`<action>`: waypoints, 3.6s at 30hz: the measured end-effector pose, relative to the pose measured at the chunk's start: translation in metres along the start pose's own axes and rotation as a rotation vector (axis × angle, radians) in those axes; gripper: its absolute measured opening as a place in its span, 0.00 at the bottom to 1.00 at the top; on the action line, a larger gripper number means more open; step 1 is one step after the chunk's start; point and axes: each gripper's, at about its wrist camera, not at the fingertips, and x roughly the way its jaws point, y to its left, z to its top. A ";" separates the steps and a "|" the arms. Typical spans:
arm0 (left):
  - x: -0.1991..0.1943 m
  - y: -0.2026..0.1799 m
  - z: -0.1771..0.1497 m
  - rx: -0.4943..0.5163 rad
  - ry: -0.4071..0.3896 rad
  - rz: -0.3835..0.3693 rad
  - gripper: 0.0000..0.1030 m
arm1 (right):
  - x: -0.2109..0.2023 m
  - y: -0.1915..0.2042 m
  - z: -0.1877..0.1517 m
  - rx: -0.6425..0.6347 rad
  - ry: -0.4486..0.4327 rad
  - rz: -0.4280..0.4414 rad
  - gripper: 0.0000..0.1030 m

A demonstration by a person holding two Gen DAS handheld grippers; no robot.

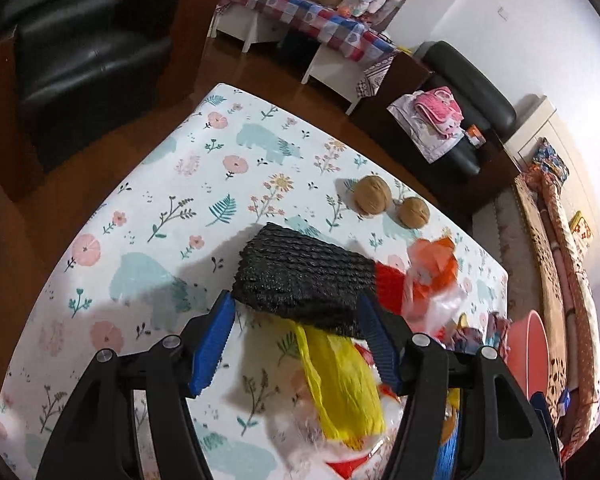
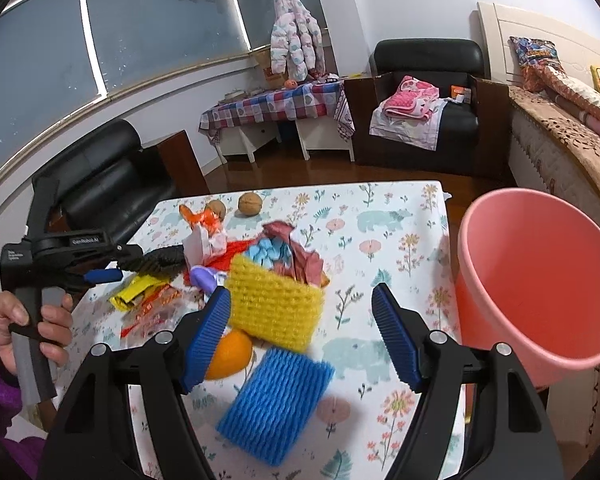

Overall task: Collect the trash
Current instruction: 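Grasp the black mesh scrubber with the left tool while the right tool grasps a crumpled wrapper, then carry the scrubber and wrapper with both tools over the pink bucket, then open both tools to drop the scrubber and wrapper into the bucket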

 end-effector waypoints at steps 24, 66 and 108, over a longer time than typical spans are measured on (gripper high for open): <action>-0.027 -0.020 -0.004 0.208 -0.136 -0.017 0.10 | 0.071 -0.016 0.031 0.062 0.177 0.092 0.43; -0.116 -0.154 -0.060 0.485 -0.201 -0.287 0.10 | -0.074 -0.089 0.023 0.308 -0.126 -0.060 0.06; 0.020 -0.339 -0.148 0.777 0.050 -0.348 0.30 | -0.062 -0.192 -0.023 0.431 -0.077 -0.314 0.18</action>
